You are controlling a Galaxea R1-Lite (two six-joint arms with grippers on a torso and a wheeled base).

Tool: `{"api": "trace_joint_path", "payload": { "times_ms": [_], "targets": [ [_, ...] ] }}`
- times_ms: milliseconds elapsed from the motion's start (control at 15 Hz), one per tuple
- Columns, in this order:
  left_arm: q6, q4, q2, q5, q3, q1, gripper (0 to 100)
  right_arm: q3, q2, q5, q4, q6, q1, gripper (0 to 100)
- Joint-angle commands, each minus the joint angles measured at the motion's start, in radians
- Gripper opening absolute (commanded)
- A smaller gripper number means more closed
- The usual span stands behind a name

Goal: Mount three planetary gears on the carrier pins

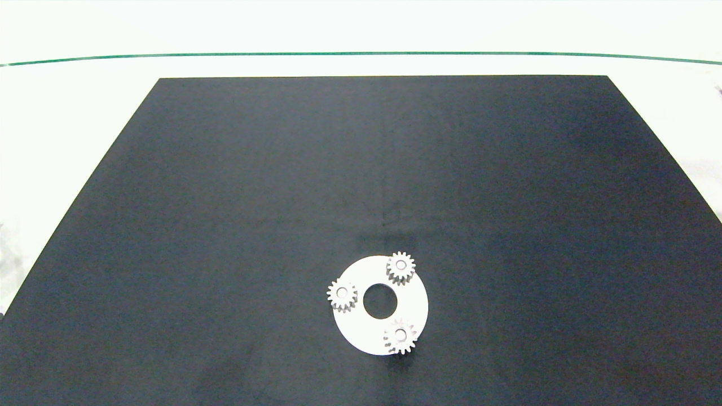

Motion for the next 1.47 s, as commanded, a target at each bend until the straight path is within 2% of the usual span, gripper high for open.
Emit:
{"api": "trace_joint_path", "payload": {
  "times_ms": [67, 133, 467, 533, 600, 867, 1467],
  "targets": [
    [0.000, -0.009, 0.090, 0.002, -0.008, 0.003, 100, -0.079, 0.129, 0.002, 0.005, 0.018, 0.006, 100],
    [0.000, -0.017, 0.119, 0.002, -0.019, 0.000, 100, -0.123, 0.172, 0.000, 0.004, 0.037, 0.009, 100],
    [-0.001, -0.034, 0.247, -0.006, -0.047, 0.001, 100, -0.206, 0.275, -0.001, -0.001, 0.046, 0.021, 100],
    [-0.003, -0.034, 0.268, -0.006, -0.056, 0.001, 100, -0.230, 0.309, -0.004, -0.001, 0.077, 0.023, 100],
    [-0.003, -0.035, 0.280, -0.006, -0.057, 0.000, 100, -0.246, 0.324, -0.004, -0.001, 0.084, 0.023, 100],
    [-0.003, -0.035, 0.306, -0.006, -0.088, 0.001, 100, -0.267, 0.339, -0.003, -0.001, 0.084, 0.023, 100],
    [-0.005, -0.034, 0.323, -0.007, -0.085, 0.000, 100, -0.267, 0.347, -0.003, -0.001, 0.086, 0.021, 100]
  ]
}}
